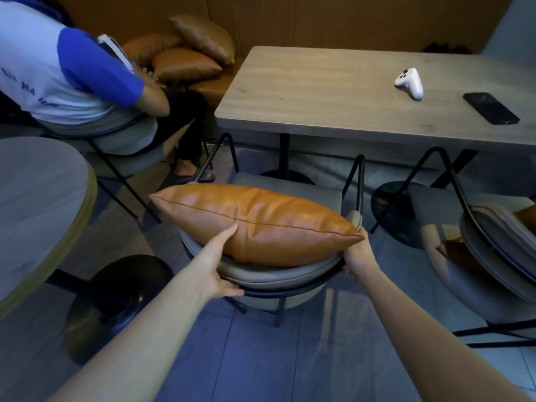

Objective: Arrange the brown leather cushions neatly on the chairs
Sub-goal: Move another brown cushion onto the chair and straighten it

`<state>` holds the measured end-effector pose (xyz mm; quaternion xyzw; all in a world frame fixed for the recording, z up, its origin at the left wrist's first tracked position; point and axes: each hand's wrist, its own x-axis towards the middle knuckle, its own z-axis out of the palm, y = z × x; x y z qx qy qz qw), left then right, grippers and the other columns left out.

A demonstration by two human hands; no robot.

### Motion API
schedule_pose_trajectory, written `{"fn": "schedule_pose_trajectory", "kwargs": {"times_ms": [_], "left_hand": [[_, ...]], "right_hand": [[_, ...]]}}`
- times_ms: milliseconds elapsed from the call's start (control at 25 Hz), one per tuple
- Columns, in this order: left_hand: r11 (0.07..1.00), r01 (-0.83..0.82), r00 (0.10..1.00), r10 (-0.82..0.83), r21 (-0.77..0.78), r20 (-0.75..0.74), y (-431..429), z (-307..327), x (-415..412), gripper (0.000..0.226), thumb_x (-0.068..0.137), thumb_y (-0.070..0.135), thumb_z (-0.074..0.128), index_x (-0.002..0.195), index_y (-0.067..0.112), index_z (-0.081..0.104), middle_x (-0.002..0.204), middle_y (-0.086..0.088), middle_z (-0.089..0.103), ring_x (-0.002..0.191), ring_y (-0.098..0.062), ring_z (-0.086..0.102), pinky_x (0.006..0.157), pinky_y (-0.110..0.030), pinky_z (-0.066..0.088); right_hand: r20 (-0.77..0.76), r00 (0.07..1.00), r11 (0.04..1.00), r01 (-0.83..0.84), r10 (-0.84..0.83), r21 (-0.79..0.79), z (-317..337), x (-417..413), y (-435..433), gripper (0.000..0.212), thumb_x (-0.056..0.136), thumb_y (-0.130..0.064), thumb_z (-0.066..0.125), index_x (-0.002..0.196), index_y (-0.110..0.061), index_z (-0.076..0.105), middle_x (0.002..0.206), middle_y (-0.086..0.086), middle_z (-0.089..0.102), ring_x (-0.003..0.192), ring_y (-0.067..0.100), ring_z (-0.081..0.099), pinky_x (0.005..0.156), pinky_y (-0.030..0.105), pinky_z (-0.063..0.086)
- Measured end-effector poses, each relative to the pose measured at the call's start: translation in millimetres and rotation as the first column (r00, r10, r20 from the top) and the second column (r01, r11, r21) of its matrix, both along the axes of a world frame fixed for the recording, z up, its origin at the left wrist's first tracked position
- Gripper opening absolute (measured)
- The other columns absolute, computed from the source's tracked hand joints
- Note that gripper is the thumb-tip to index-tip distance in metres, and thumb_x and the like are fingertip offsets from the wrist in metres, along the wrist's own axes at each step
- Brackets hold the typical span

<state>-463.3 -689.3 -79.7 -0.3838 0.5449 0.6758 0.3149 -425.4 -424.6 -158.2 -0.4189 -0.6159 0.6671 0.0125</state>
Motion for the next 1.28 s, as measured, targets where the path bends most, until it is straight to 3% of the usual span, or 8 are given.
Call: {"fn": "schedule_pose_trajectory", "kwargs": {"times_ms": [200,280,520,1040,1080,1160,1200,1280], "left_hand": [[0.977,0.029,0.988,-0.060,-0.212,-0.143,-26,-2,-25,0.122,0.063,0.062,0.085,0.157,0.032,0.014,0.158,-0.013,0.035,0.134,-0.042,0.042,0.093,-0.062,0.045],[0.980,0.043,0.981,-0.078,-0.195,-0.175,-42,1,-41,0.122,0.062,0.063,0.085,0.157,0.034,0.016,0.161,-0.012,0.032,0.139,-0.043,0.037,0.102,-0.067,0.041],[0.975,0.204,0.940,-0.219,-0.083,-0.261,-87,10,-74,0.111,0.063,0.068,0.082,0.153,0.028,0.032,0.153,-0.011,0.044,0.134,-0.039,0.045,0.103,-0.068,0.040],[0.918,0.361,0.914,-0.313,0.165,-0.260,-77,8,-87,0.086,0.077,0.042,0.084,0.147,0.025,0.038,0.154,-0.010,0.043,0.139,-0.038,0.041,0.111,-0.068,0.033],[0.918,0.356,0.916,-0.306,0.173,-0.259,-74,7,-88,0.090,0.074,0.043,0.086,0.148,0.024,0.037,0.153,-0.011,0.045,0.137,-0.038,0.043,0.110,-0.069,0.033],[0.922,0.336,0.926,-0.287,0.191,-0.245,-72,5,-93,0.099,0.067,0.047,0.089,0.148,0.024,0.037,0.150,-0.011,0.047,0.133,-0.039,0.047,0.107,-0.070,0.035],[0.925,0.321,0.934,-0.273,0.203,-0.231,-72,3,-96,0.101,0.065,0.050,0.089,0.148,0.024,0.037,0.148,-0.012,0.049,0.131,-0.040,0.048,0.106,-0.071,0.037],[0.932,0.287,0.949,-0.245,0.220,-0.200,-72,2,-100,0.100,0.064,0.052,0.088,0.146,0.022,0.039,0.143,-0.014,0.052,0.126,-0.041,0.052,0.104,-0.071,0.039]], "right_hand": [[0.037,0.949,0.949,0.313,-0.312,-0.023,-7,30,-66,0.079,0.090,-0.063,0.046,0.156,-0.035,0.014,0.158,0.010,0.039,0.137,0.041,0.043,0.108,0.062,0.040],[0.014,0.917,0.913,0.397,-0.398,-0.089,-1,34,-105,0.075,0.092,-0.053,0.045,0.157,-0.034,0.014,0.159,0.010,0.037,0.137,0.040,0.042,0.109,0.061,0.039],[0.131,0.902,0.908,0.419,-0.412,-0.027,7,13,-193,0.117,0.078,-0.018,0.074,0.158,-0.028,-0.010,0.167,0.017,0.000,0.146,0.043,0.025,0.112,0.055,0.035],[0.285,0.928,0.944,0.158,-0.242,0.288,21,7,-133,0.128,0.058,-0.037,0.082,0.155,-0.009,0.002,0.154,0.025,0.033,0.133,0.047,0.042,0.107,0.060,0.041],[0.333,0.915,0.878,0.046,-0.229,0.477,29,10,-137,0.111,0.066,-0.036,0.084,0.149,0.000,0.020,0.150,0.026,0.037,0.133,0.047,0.041,0.107,0.059,0.039],[0.312,0.939,0.509,-0.199,-0.146,0.838,32,16,-163,0.051,0.079,-0.030,0.077,0.112,0.003,0.057,0.120,0.026,0.058,0.115,0.046,0.054,0.097,0.057,0.042],[0.297,0.954,0.344,-0.269,-0.031,0.900,28,16,-184,0.030,0.082,-0.029,0.071,0.095,-0.002,0.062,0.101,0.021,0.064,0.100,0.043,0.061,0.091,0.054,0.044],[0.379,0.881,0.244,-0.448,0.282,0.860,17,4,-224,0.028,0.088,-0.038,0.058,0.098,-0.014,0.066,0.094,0.008,0.067,0.096,0.037,0.064,0.095,0.054,0.041]]}}
